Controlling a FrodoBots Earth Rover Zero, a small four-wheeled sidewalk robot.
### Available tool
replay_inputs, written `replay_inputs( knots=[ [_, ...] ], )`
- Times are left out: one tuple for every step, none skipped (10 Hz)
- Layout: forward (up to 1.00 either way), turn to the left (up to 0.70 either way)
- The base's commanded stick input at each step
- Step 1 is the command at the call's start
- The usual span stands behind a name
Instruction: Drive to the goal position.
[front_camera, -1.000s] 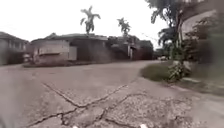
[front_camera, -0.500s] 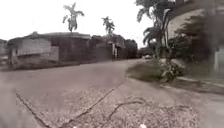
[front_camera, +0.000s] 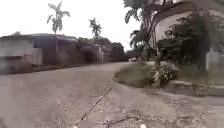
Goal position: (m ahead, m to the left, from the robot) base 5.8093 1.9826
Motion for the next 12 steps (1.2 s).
replay_inputs(
  knots=[
    [1.0,0.11],
    [1.0,0.4],
    [1.0,0.4],
    [1.0,0.4],
    [1.0,0.4],
    [1.0,0.4],
    [1.0,0.4],
    [1.0,0.4],
    [1.0,0.4],
    [1.0,0.4],
    [1.0,0.4],
    [0.86,0.48]
  ],
)
